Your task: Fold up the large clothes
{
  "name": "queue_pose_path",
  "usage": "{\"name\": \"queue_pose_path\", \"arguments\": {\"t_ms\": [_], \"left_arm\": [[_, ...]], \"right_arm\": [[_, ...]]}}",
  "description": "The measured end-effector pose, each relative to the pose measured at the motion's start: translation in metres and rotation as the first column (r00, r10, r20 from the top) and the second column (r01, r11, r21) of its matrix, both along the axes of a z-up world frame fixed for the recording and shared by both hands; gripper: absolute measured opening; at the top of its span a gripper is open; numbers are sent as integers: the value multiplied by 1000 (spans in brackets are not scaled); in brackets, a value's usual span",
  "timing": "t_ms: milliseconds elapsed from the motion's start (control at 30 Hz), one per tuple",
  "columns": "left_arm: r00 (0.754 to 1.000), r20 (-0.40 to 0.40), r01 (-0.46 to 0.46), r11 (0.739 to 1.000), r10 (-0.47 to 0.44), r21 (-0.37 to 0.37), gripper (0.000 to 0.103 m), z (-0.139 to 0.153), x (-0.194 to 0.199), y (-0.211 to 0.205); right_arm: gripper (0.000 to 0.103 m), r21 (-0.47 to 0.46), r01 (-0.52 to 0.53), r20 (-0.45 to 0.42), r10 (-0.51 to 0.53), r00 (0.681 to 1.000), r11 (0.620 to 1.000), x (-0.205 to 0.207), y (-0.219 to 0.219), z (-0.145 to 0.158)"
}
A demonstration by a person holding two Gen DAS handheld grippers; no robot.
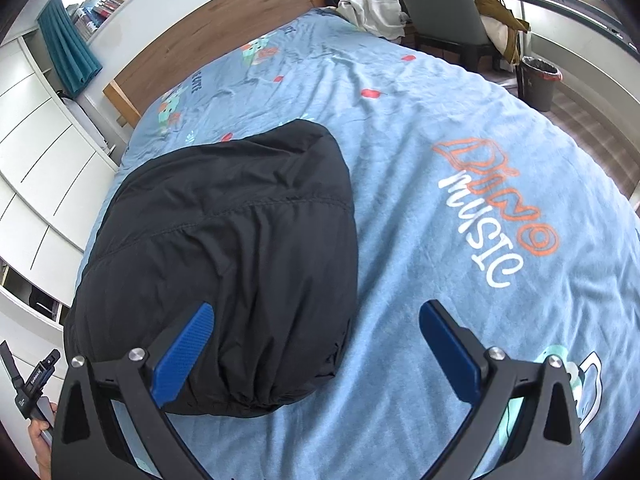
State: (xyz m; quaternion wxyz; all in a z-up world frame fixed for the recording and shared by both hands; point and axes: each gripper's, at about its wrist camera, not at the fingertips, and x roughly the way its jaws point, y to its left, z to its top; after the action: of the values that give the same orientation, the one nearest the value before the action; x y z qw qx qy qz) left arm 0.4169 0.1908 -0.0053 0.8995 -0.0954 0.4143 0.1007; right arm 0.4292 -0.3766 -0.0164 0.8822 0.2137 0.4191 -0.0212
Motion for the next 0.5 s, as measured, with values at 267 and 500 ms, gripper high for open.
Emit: {"name": "queue_pose_path", "arguments": {"t_ms": [267, 500], "left_arm": [[1000, -6, -4, 989, 3, -148, 101, -5, 14, 34], [998, -40, 30, 892, -54, -451, 101, -30, 47, 68]], "right_arm": [[103, 43, 11, -12, -11, 1000, 999, 2, -13, -12], [103, 158, 13, -7, -12, 1000, 987, 13, -26, -25]]}}
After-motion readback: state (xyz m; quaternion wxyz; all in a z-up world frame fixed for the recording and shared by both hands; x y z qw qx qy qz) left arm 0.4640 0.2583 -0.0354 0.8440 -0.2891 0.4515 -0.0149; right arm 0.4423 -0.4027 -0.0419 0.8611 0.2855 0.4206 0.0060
